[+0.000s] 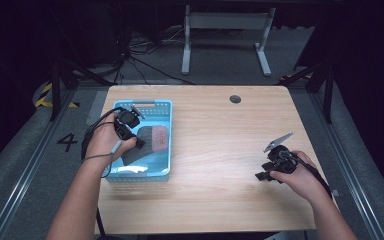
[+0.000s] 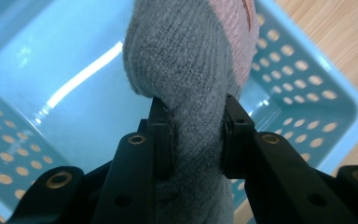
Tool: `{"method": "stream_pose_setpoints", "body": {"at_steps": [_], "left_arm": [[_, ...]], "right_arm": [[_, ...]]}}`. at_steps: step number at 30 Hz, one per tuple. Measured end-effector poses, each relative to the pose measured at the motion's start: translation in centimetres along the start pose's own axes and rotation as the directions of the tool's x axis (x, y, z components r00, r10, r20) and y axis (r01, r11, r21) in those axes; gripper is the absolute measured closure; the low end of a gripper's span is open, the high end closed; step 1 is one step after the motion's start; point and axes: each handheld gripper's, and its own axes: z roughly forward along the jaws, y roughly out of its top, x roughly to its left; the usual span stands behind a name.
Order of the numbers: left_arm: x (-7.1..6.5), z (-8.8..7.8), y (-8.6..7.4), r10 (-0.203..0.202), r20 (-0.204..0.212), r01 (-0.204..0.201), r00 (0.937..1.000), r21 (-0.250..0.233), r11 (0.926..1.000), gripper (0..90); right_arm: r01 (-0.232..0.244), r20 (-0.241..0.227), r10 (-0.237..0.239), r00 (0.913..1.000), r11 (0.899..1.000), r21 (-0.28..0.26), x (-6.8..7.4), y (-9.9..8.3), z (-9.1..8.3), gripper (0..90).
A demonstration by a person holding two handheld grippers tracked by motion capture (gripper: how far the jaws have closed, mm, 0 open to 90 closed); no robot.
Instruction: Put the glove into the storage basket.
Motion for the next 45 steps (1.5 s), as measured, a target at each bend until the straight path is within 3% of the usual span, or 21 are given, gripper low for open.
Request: {"method": "stream_pose_setpoints", "body": {"at_steps": [7,14,21,31,34,39,45], "left_arm": [[1.0,1.8,-0.1,0.003,0.019,-0.004,0.9998,0.047,0.9989,70.7],[1.8,3.2,0.4,0.014,0.008,-0.015,0.9999,0.086,0.9962,70.4],[2.1,4.7,1.2,0.036,-0.082,-0.024,0.996,0.145,0.9891,69.4],[2.6,6.2,2.0,0.052,-0.162,-0.026,0.9854,0.16,0.9867,64.7],[2.9,6.5,2.1,0.046,-0.199,-0.015,0.9789,0.153,0.9881,57.6],[3.3,6.9,2.3,0.07,-0.271,-0.032,0.96,0.142,0.9894,35.6],[3.2,6.3,2.2,0.075,-0.331,-0.048,0.9406,0.089,0.9949,31.5]], "right_arm": [[0.0,0.015,0.0,0.9999,1.0,-0.001,0.3,-0.2,-0.2,48.1],[0.004,0.017,-0.004,0.9999,1.0,0.011,0.6,-0.4,-0.1,47.9],[-0.002,0.03,0.002,0.9996,1.0,0.014,0.9,-0.7,-0.3,47.7],[0.012,0.025,-0.013,0.9996,1.0,0.012,1.2,-0.5,-0.2,47.3],[0.022,0.023,-0.022,0.9995,1.0,0.01,1.3,-0.3,-0.2,47.3],[0.031,0.019,-0.031,0.9993,1.0,0.004,1.4,-0.2,-0.4,47.1],[0.039,0.017,-0.039,0.9991,0.999,0.002,1.4,0.1,-0.4,47.0]]}}
